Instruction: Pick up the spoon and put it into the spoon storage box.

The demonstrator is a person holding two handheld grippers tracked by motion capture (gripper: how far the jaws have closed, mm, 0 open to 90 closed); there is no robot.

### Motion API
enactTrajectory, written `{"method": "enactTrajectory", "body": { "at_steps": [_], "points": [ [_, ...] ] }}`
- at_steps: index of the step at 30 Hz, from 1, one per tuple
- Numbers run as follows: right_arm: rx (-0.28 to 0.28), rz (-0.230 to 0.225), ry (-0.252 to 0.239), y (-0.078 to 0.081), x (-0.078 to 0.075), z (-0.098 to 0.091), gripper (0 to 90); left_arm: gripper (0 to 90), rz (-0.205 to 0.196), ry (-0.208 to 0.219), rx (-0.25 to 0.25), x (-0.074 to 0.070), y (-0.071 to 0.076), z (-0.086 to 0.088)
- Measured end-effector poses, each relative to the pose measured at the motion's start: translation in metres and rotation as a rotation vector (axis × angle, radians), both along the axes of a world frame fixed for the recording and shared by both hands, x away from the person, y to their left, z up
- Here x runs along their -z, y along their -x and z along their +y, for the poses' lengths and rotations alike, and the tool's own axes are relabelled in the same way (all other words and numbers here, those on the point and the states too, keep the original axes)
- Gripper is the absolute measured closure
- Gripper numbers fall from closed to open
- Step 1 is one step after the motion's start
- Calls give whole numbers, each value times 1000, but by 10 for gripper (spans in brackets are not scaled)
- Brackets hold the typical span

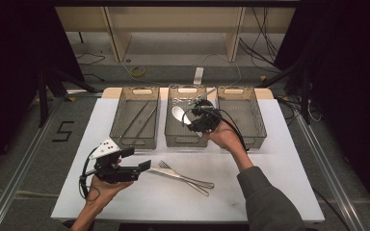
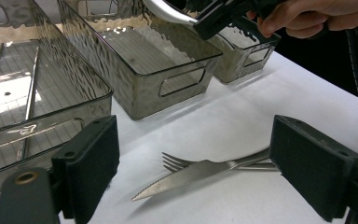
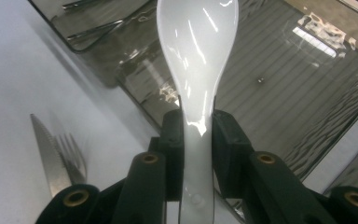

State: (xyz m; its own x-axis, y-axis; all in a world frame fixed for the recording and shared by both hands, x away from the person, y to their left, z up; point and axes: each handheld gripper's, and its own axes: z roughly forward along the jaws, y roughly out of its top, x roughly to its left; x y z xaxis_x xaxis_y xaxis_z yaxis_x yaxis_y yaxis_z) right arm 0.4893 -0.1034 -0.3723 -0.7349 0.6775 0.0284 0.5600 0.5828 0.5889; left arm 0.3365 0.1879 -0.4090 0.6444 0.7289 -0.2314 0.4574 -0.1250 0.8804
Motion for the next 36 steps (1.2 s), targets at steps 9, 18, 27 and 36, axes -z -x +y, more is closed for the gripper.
{"method": "enactTrajectory", "body": {
  "at_steps": [9,18,27,36],
  "points": [
    [46,30,12,-16,11,2,760,155,-4,3,-2,0,0,0],
    [75,42,22,-30,12,6,759,155,-3,3,-2,0,0,0],
    [105,60,48,-39,23,10,759,155,-3,2,-2,0,0,0],
    [101,71,74,-41,30,15,757,155,-3,2,-1,0,0,0]
  ]
}}
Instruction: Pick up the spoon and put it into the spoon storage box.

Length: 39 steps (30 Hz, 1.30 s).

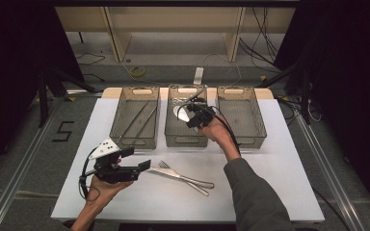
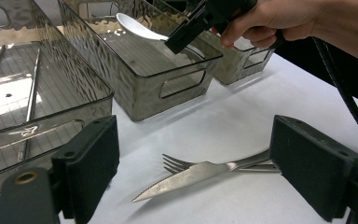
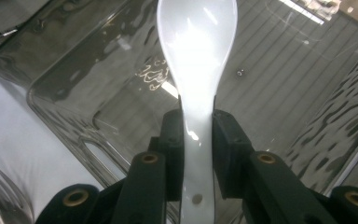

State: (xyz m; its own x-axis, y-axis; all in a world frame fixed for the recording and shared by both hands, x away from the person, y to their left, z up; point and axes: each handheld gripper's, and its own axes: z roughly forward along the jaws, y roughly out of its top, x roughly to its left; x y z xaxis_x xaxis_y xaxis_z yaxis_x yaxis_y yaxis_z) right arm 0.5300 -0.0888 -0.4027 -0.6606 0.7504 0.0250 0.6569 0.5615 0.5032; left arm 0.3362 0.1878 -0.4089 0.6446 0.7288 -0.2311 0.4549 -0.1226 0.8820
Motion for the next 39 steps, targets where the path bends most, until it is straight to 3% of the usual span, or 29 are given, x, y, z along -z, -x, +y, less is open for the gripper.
{"method": "enactTrajectory", "body": {
  "at_steps": [4,6,11,21,30,34,39],
  "points": [
    [-12,16,4,0,4,3,743,155,0,-1,0,0,0,0],
    [-16,9,8,0,3,4,667,155,1,-1,0,0,0,0],
    [-26,7,-45,3,-4,0,551,154,0,1,-1,0,0,0],
    [-120,-1,-75,27,-23,-3,400,155,0,-1,-3,0,0,0],
    [-216,-39,-75,57,-36,1,358,154,-1,5,-8,0,0,0],
    [-276,-35,-57,71,-35,2,348,154,-2,1,-7,0,0,0],
    [-307,-20,-42,83,-31,0,335,155,-2,4,-9,0,0,0]
  ]
}}
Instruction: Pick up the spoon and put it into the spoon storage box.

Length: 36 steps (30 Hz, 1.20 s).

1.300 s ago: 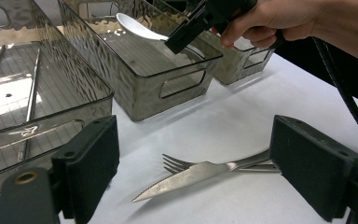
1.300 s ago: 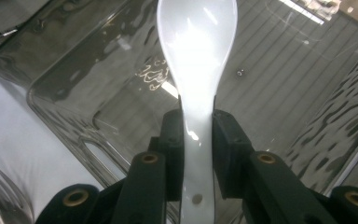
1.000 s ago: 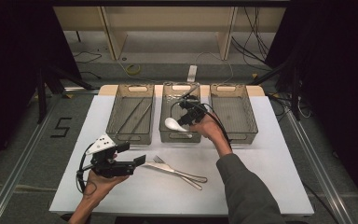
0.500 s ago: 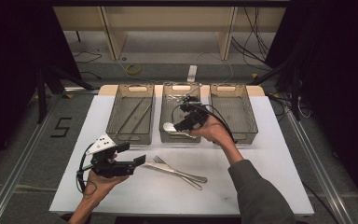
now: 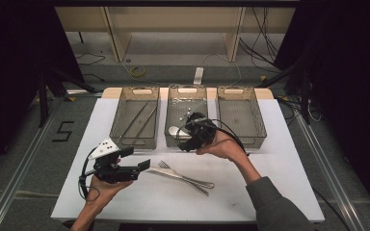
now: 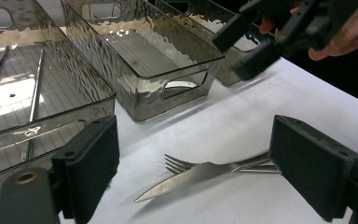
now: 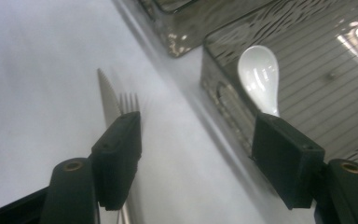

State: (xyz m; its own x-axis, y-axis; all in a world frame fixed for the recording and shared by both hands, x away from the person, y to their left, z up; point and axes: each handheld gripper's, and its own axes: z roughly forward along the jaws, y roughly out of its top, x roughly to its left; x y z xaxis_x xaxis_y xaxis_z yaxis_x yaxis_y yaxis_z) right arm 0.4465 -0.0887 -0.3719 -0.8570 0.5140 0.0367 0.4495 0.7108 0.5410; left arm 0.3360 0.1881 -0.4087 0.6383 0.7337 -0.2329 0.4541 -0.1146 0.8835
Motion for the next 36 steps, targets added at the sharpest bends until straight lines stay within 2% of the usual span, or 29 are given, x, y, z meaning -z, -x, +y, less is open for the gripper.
{"method": "enactTrajectory", "body": {
  "at_steps": [8,20,25,28,33,36],
  "points": [
    [-27,32,16,16,13,-3,339,154,-2,-2,-2,0,0,0],
    [-28,52,-28,37,27,-10,351,154,-6,-5,-5,0,0,1],
    [-53,82,-52,41,32,-11,352,154,-6,-2,-4,0,1,1],
    [-43,79,-33,43,33,-12,352,154,-7,-4,-3,-1,1,1],
    [-42,86,-30,43,38,-13,352,154,-7,-3,-3,-1,1,1],
    [-46,86,-5,43,42,-10,352,154,-6,-4,-3,-1,0,1]
  ]
}}
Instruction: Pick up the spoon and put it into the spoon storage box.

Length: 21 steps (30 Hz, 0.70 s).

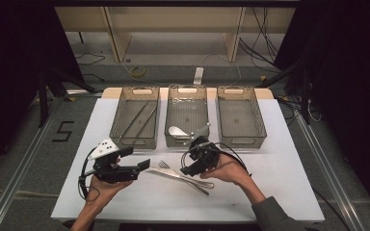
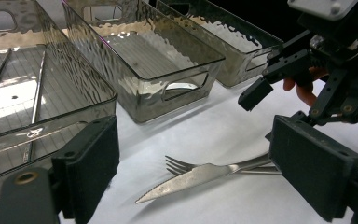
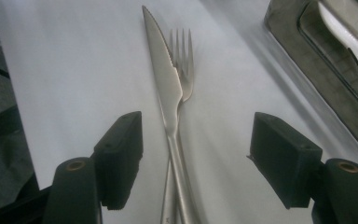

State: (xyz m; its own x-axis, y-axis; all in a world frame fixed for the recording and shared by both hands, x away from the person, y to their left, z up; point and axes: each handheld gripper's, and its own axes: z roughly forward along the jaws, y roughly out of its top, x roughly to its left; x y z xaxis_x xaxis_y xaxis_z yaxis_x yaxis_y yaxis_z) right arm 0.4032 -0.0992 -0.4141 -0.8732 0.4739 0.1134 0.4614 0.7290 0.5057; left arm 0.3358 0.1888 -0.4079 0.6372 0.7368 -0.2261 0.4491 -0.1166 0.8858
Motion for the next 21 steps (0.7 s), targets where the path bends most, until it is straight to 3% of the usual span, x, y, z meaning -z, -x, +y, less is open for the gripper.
{"method": "enactTrajectory", "body": {
  "at_steps": [21],
  "points": [
    [-56,17,114,8,28,22,407,154,1,0,2,0,0,-2]
  ]
}}
